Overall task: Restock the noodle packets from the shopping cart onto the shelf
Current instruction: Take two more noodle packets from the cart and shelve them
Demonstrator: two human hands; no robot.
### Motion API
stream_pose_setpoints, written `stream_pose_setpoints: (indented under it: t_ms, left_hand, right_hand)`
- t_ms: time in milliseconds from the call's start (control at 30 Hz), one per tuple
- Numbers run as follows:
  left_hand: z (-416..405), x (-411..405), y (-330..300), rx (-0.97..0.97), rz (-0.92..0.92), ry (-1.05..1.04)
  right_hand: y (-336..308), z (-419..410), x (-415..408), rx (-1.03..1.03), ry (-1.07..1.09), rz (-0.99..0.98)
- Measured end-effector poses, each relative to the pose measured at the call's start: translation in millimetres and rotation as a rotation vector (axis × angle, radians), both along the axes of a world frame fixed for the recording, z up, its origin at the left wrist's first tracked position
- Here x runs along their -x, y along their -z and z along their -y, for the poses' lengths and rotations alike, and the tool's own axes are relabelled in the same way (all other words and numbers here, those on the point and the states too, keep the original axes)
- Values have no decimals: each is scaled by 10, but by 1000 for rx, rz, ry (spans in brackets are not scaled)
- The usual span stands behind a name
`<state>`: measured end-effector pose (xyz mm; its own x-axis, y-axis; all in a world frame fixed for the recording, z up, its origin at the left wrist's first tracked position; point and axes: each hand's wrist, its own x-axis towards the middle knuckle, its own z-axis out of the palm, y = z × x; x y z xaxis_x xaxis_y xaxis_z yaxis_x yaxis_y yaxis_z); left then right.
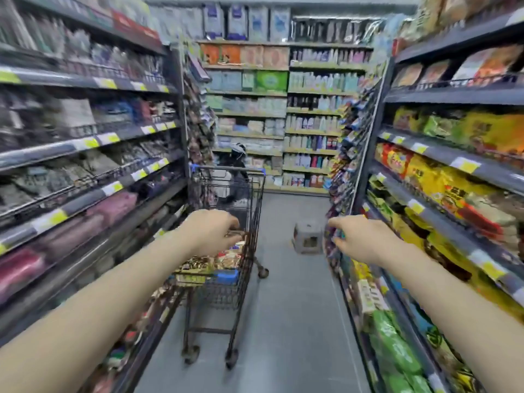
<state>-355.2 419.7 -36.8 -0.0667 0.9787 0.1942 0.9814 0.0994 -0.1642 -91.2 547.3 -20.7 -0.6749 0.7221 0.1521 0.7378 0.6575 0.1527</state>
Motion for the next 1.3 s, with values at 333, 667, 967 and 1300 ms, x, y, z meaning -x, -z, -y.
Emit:
stream_pose_setpoints:
  t_ms: [333, 667, 967, 1300]
  left_hand:
    - [335, 1709, 167, -176, -70, -161]
    - [-196, 2693, 534, -183, -37, -251]
    - [-1293, 3670, 672, -175, -42, -202]
    - [-2105, 4667, 1049, -124, 13, -189]
  right_hand:
    - [275, -28, 2087, -57, -252, -75]
    - [620, -619, 3331, -52, -341, -90]
    - [811, -1700, 4278, -22, -358, -97]
    - [1204, -2647, 5152, 38, -304, -89]
